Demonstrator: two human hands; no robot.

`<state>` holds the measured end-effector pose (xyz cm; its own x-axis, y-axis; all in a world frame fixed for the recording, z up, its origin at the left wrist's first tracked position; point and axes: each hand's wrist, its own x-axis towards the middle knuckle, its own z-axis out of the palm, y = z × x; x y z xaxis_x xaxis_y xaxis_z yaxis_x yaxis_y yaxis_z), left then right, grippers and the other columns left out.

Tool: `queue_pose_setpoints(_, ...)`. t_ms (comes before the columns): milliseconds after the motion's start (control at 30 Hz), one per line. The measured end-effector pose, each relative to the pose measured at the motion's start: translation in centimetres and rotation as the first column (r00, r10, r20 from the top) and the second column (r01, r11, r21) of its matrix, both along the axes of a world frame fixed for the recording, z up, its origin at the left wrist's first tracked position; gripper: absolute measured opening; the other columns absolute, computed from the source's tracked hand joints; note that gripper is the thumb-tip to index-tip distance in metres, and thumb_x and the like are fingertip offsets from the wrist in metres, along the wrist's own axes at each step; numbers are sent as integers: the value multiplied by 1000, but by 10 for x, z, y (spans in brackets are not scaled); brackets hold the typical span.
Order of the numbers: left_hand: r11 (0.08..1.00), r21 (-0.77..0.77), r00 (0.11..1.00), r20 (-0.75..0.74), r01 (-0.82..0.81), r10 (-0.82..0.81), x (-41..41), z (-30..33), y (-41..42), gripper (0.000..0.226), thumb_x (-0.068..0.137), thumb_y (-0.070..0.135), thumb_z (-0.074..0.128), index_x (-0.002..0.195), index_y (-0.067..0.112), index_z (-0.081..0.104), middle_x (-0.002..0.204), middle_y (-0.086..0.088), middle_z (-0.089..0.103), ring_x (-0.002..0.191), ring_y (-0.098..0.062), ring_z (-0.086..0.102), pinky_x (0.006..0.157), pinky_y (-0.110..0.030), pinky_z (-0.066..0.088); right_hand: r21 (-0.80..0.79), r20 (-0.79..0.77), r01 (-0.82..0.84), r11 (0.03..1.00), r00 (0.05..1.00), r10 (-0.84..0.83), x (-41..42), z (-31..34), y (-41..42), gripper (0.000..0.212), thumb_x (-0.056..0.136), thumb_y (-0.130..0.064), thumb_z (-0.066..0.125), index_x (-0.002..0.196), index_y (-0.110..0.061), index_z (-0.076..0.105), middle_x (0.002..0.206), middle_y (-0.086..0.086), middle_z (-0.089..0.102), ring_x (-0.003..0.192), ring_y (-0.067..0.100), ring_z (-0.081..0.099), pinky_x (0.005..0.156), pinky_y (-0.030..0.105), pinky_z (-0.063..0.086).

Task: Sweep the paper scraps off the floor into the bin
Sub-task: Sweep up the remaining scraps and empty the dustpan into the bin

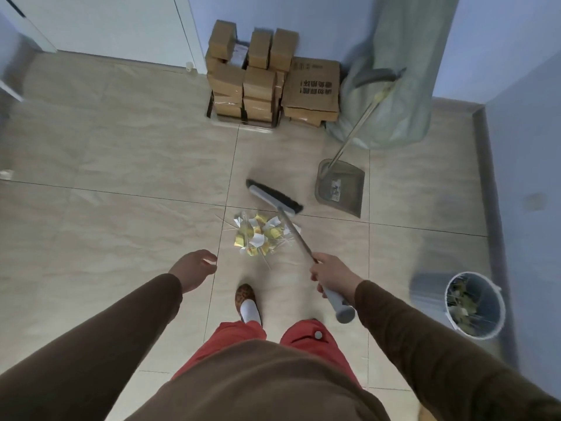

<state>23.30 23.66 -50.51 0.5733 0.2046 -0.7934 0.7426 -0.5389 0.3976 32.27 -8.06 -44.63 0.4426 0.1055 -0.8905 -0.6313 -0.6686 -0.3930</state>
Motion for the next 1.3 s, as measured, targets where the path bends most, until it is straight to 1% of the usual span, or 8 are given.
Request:
queue_pose_setpoints(400, 985, -51, 941, 309, 163, -140, 170, 58, -108, 31, 93, 21, 61, 124, 21, 64, 117, -4, 66, 101, -21, 63, 82, -32, 53, 146, 124, 55, 988, 989, -74, -24, 67, -104, 51, 95, -9, 49, 132, -45, 48, 81, 8, 63, 49, 20, 52, 43, 27, 46)
queue_pose_setpoints(667, 944, 276, 659, 679, 180, -324, 384, 128, -231, 83, 83, 40, 70, 152, 22, 29, 160, -9, 24, 147, -32, 25, 120, -46, 26, 221, 130, 22, 975, 990, -52, 8, 63, -188, 58, 93, -10, 50, 114, -64, 48, 76, 2, 59, 48, 11, 49, 45, 22, 42)
queue_pose_setpoints(767, 817, 528, 600, 583, 232, -547, 439, 141, -262, 85, 83, 47, 65, 154, 20, 27, 162, -10, 27, 150, -32, 21, 121, -47, 22, 231, 103, 21, 973, 994, -46, 14, 54, -224, 61, 89, -9, 53, 113, -66, 53, 71, 0, 59, 49, 11, 49, 52, 21, 42)
queue_pose_setpoints(833, 737, 577, 658, 407, 353, -634, 464, 147, -274, 81, 86, 43, 66, 153, 14, 31, 155, -15, 39, 143, -35, 35, 115, -45, 31, 195, 101, -10, 981, 995, -10, 15, 47, -241, 58, 87, -14, 57, 113, -66, 50, 70, -6, 64, 56, 5, 54, 61, 21, 46)
queue_pose_setpoints(933, 707, 457, 726, 172, 540, -666, 479, 144, -287, 58, 86, 33, 73, 135, 7, 56, 135, -17, 60, 121, -35, 58, 101, -43, 50, 152, 56, -76, 985, 996, 68, 14, 40, -253, 54, 81, -30, 57, 121, -63, 43, 89, -14, 70, 77, -4, 65, 83, 17, 50)
queue_pose_setpoints(1033, 797, 233, 812, 48, 558, -582, 467, 127, -290, 28, 87, 19, 75, 105, 0, 65, 107, -17, 71, 92, -31, 72, 81, -42, 61, 140, 25, -76, 987, 997, 74, 8, 33, -252, 60, 81, -30, 57, 134, -55, 44, 96, -13, 71, 76, -8, 65, 76, 8, 46)
queue_pose_setpoints(1233, 749, 422, 745, 217, 512, -631, 412, 119, -255, 27, 88, 38, 68, 102, 15, 66, 82, -1, 72, 68, -16, 72, 70, -36, 63, 162, 7, -68, 984, 998, 68, -19, 14, -235, 74, 68, -36, 57, 141, -48, 49, 97, -7, 74, 82, 2, 70, 84, 21, 55)
queue_pose_setpoints(1300, 745, 467, 727, 268, 476, -632, 385, 122, -233, 25, 88, 42, 67, 99, 19, 67, 81, 0, 69, 70, -17, 69, 68, -35, 61, 157, 44, -75, 985, 997, 69, -28, 13, -224, 67, 76, -29, 58, 138, -50, 49, 94, -1, 75, 70, 1, 67, 73, 20, 54)
